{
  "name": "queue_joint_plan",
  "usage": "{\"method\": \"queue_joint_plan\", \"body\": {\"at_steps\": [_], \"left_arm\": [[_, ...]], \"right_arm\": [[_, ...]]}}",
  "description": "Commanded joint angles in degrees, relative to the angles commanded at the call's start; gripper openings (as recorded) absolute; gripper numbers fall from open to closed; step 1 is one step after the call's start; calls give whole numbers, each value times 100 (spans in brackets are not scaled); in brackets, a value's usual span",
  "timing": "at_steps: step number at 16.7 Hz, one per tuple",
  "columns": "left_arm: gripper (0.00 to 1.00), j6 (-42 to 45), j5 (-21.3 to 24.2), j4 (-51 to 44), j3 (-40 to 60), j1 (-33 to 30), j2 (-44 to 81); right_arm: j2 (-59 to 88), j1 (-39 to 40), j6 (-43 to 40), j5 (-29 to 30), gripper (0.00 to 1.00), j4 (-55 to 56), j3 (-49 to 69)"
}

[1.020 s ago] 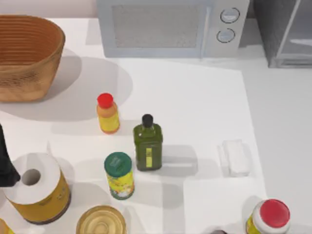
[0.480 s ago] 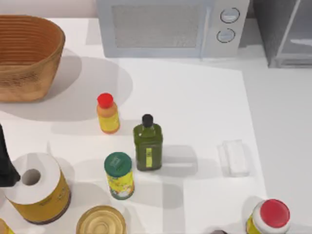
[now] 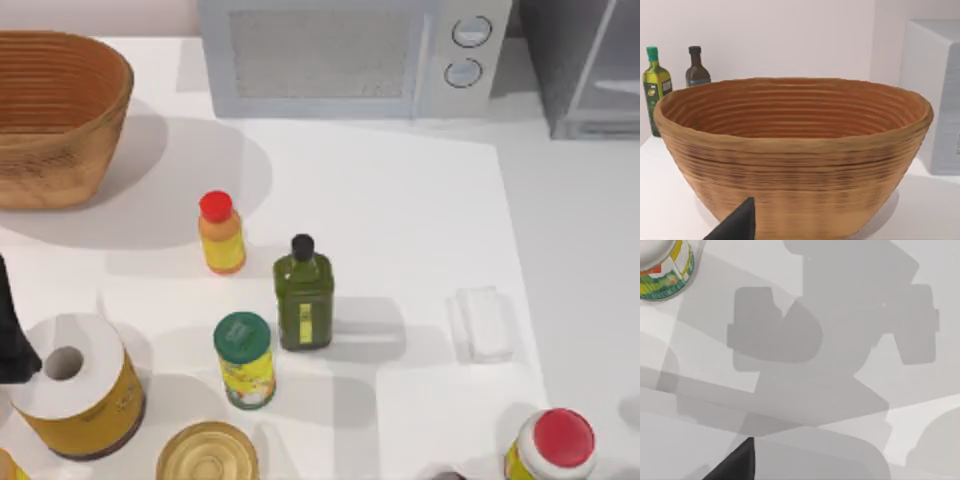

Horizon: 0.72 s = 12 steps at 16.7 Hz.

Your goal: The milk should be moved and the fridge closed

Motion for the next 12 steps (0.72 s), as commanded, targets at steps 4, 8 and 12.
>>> {"method": "queue_joint_plan", "body": {"at_steps": [4, 8, 12], "left_arm": [[100, 0, 0, 0, 0, 0, 0], [100, 0, 0, 0, 0, 0, 0], [100, 0, 0, 0, 0, 0, 0]], "right_arm": [[1680, -1609, -1662, -774, 100, -113, 665], [3439, -3344, -3337, -1685, 100, -93, 1347], [5135, -4998, -4925, -2584, 100, 35, 1938]]}}
